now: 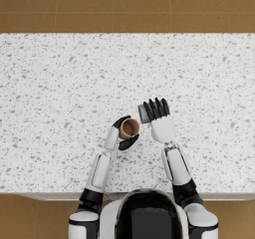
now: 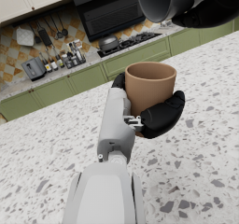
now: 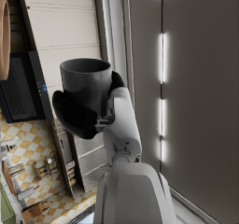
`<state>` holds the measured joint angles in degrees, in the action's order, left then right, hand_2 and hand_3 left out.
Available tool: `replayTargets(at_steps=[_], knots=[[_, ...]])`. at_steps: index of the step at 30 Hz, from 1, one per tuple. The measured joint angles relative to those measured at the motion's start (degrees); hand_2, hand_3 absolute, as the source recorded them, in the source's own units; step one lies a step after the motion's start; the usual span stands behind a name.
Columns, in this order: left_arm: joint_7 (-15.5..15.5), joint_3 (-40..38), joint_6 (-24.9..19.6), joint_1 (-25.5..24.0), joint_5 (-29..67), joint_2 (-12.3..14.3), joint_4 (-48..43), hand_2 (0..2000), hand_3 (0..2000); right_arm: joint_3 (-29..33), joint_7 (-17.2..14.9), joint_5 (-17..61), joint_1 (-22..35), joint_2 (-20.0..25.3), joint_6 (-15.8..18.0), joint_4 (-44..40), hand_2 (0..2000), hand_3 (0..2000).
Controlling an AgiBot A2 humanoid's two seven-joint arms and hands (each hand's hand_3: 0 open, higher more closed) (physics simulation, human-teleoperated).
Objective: Pick up two cups and pour the berry on the right into the cup on the left
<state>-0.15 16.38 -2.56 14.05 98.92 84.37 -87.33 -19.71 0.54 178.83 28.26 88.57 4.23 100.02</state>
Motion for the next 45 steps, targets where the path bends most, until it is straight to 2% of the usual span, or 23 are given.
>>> replayTargets(at_steps=[11, 12, 13, 21, 45], knots=[[0.02, -0.36, -0.15, 0.36, 0.0, 0.79, 0.78, 2000, 1280, -0.93, -0.01, 20.18, -0.07, 0.89, -0.27, 1.34, 2000, 1280], [0.02, -0.45, -0.15, 0.44, 0.0, 0.88, 0.84, 2000, 1280, -6.45, 0.04, 21.87, 2.88, -3.27, 0.31, 1.48, 2000, 1280], [0.01, -0.54, -0.15, 0.48, 0.0, 0.94, 0.86, 2000, 1280, -5.99, 0.0, 23.82, 2.77, -4.61, -0.28, 1.37, 2000, 1280], [0.08, -0.98, -0.05, 0.92, 0.0, 1.52, 1.42, 2000, 1280, -5.24, 0.1, 36.97, 1.86, -3.9, -0.68, 1.45, 2000, 1280], [0.1, -1.9, -0.1, 0.05, -0.01, 1.55, 0.56, 2000, 1280, -4.68, 0.03, 39.31, 0.69, -3.48, -0.07, 1.96, 2000, 1280]])
